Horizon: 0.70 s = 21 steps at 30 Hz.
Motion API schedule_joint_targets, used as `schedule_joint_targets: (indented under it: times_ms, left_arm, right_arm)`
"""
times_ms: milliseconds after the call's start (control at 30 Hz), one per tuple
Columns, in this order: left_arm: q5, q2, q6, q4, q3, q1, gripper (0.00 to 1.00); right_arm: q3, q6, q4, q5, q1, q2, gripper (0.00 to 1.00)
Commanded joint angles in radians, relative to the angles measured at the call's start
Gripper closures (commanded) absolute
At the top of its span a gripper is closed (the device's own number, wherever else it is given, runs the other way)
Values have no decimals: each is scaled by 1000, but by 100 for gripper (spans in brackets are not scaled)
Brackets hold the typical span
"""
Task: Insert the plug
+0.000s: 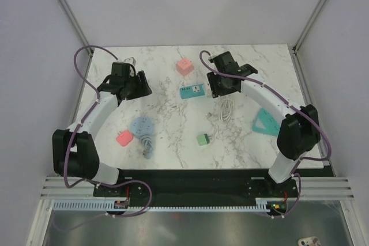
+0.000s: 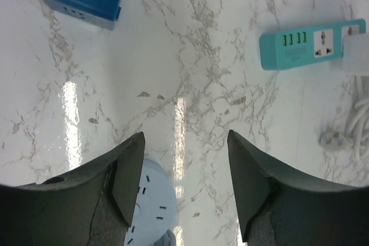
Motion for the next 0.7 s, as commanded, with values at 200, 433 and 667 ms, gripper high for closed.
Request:
schedule_joint_targets:
  times_ms: [200,433,667]
  left_arm:
    - [103,-225,105,-80,-139,-255,32]
    - [126,-215,140,115,-226,-599,29]
    - [-14,-41,319,138,-144,-749,28]
  right_arm:
    - [-293,140,150,-36,0,-314,37]
    - [-431,259,217,-11,-66,-446,7]
    - [-478,325,213,31,-123,-641,2]
